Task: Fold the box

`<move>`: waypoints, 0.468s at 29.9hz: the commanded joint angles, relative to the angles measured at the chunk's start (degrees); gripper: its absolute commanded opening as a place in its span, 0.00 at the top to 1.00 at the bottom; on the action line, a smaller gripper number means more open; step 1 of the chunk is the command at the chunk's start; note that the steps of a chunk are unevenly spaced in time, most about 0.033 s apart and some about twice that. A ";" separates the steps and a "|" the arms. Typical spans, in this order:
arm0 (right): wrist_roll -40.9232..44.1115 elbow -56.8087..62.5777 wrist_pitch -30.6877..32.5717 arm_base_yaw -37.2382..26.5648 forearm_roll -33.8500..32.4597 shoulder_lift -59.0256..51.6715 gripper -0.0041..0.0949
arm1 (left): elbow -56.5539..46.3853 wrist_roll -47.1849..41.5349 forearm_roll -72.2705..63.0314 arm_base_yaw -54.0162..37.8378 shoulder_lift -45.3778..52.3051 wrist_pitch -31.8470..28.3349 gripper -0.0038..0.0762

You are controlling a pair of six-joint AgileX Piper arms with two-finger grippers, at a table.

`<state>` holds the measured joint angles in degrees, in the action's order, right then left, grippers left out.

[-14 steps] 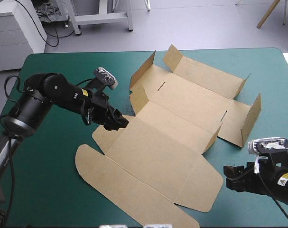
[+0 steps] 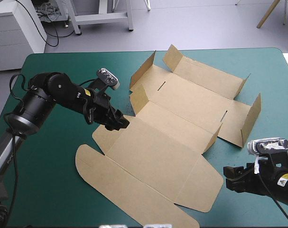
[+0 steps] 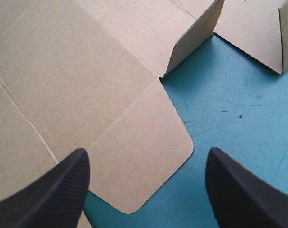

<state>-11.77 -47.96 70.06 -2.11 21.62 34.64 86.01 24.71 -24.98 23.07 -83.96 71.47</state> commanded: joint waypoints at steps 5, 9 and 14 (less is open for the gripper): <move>4.47 -1.73 -7.36 0.12 2.93 0.85 0.31 | 1.59 -0.30 -2.39 0.14 1.88 2.74 0.32; 6.76 -1.73 -7.76 0.12 3.56 3.42 0.31 | 1.59 -0.73 -2.51 0.14 1.88 2.62 0.32; 13.07 -1.73 -8.32 0.12 4.60 9.51 0.31 | 1.59 -0.85 -2.51 0.14 1.88 2.50 0.32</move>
<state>-1.60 -47.96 65.00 -2.09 23.69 40.84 86.01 24.52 -24.98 23.07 -83.96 71.47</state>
